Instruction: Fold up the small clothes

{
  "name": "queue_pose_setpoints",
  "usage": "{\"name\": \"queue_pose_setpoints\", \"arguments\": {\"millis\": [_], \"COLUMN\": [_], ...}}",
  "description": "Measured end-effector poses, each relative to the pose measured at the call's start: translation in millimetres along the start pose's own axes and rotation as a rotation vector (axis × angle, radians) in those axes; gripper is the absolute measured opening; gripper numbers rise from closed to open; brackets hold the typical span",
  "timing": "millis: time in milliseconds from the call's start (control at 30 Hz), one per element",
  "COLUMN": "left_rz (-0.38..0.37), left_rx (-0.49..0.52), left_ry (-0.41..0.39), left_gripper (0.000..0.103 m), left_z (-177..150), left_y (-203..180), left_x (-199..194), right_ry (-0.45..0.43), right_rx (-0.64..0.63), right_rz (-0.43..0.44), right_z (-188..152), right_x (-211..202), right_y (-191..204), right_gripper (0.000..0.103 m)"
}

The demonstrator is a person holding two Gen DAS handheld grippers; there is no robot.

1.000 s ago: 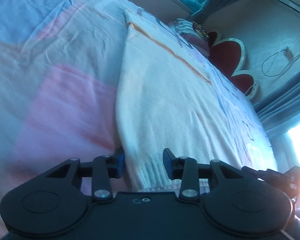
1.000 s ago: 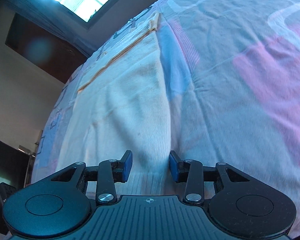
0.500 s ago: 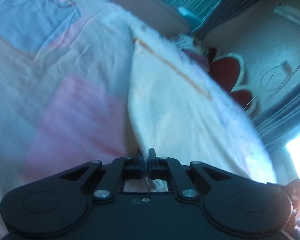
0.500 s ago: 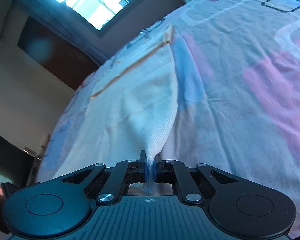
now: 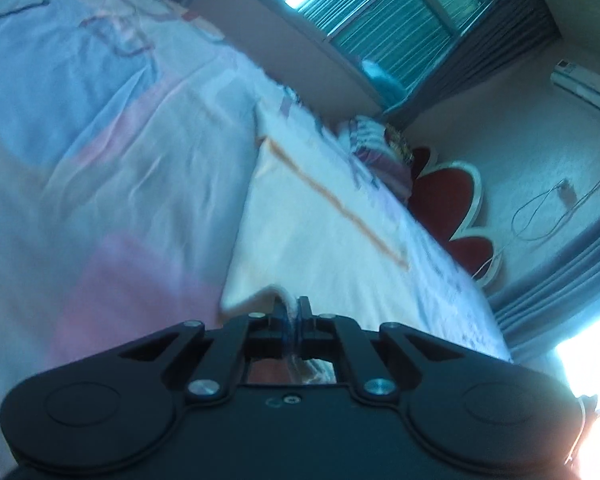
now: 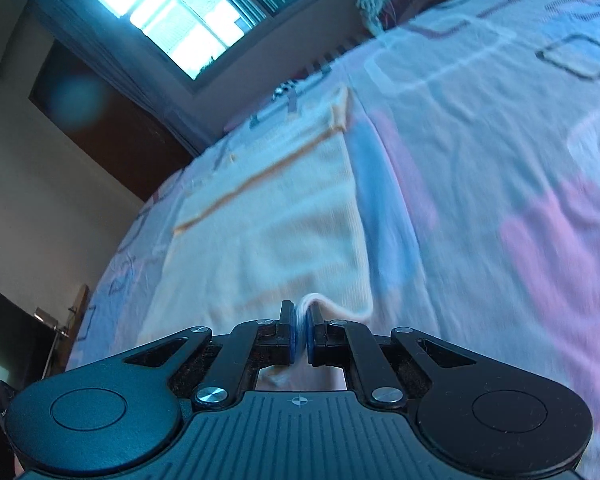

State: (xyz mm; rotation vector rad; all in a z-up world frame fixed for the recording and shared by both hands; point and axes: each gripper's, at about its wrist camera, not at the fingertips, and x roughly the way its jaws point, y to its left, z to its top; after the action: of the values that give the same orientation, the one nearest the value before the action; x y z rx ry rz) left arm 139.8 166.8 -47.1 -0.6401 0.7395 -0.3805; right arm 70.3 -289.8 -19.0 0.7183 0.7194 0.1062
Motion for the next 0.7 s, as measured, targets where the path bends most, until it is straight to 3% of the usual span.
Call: {"name": "queue_pose_setpoints", "arguments": {"millis": [233, 300, 333, 400, 433, 467, 500, 700], "left_rz": [-0.023, 0.006, 0.003, 0.014, 0.021, 0.027, 0.034, 0.043], "left_rx": [0.043, 0.048, 0.036, 0.039, 0.039, 0.035, 0.023, -0.07], "left_ry": [-0.016, 0.01, 0.017, 0.036, 0.05, 0.062, 0.077, 0.096], "left_gripper": [0.003, 0.003, 0.003, 0.003, 0.003, 0.003, 0.003, 0.003], "left_z": [53.5, 58.2, 56.2, 45.9, 39.8, 34.5, 26.1, -3.9], "left_y": [-30.7, -34.2, -33.6, -27.6, -24.6, -20.1, -15.1, 18.7], "left_x": [50.6, 64.4, 67.9, 70.1, 70.3, 70.0, 68.1, 39.7], "right_ry": [-0.08, -0.042, 0.017, 0.105, 0.147, 0.181, 0.2, 0.229], "right_rx": [-0.049, -0.074, -0.066, -0.049, -0.043, -0.031, -0.007, 0.209], "right_rz": [-0.007, -0.024, -0.023, -0.037, -0.065, -0.085, -0.086, -0.009], "right_z": [72.2, 86.5, 89.3, 79.9, 70.2, 58.5, 47.0, -14.1], "right_x": [26.9, 36.2, 42.1, 46.7, 48.8, 50.1, 49.3, 37.8], "right_y": [17.1, 19.2, 15.5, 3.7, -2.6, -9.8, -16.1, -42.5], "right_gripper": [0.0, 0.0, 0.0, 0.002, 0.014, 0.035, 0.038, 0.038]}}
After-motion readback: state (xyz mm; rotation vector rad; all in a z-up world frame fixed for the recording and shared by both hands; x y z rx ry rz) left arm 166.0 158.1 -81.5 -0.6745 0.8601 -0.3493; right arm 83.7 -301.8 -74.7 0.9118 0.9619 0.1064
